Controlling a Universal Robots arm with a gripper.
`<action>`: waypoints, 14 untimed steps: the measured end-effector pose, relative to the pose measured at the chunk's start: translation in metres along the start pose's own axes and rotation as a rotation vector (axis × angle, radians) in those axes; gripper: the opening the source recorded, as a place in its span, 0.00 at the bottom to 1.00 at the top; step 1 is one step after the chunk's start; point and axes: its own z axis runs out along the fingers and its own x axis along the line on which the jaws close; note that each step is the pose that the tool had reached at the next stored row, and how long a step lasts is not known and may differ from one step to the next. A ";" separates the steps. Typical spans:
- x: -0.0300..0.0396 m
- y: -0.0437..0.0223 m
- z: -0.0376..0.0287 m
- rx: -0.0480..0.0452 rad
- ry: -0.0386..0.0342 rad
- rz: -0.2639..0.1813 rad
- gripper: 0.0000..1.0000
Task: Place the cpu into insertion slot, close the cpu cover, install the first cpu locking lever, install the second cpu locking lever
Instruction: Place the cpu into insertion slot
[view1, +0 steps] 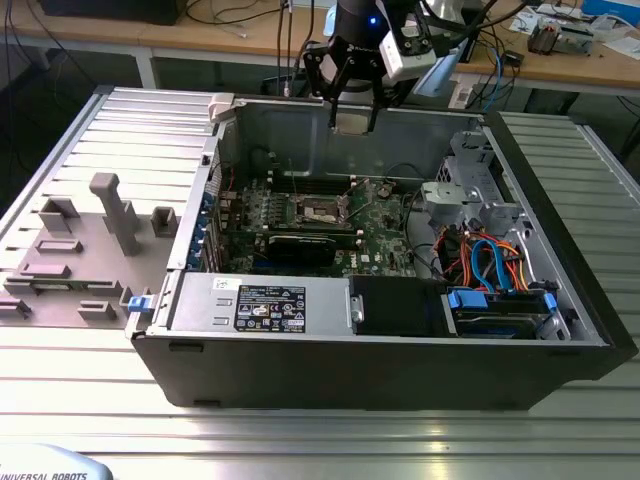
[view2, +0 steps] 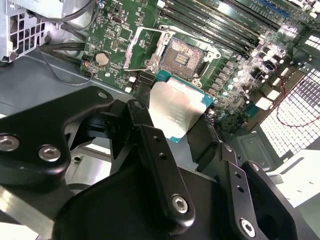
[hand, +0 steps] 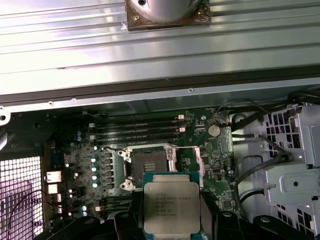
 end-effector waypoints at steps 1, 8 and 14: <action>0.0004 0.0000 0.0000 -0.0001 -0.0001 0.001 0.54; 0.0016 -0.0001 0.0000 -0.0002 -0.0007 0.009 0.54; 0.0018 -0.0002 0.0000 -0.0005 -0.0018 0.021 0.54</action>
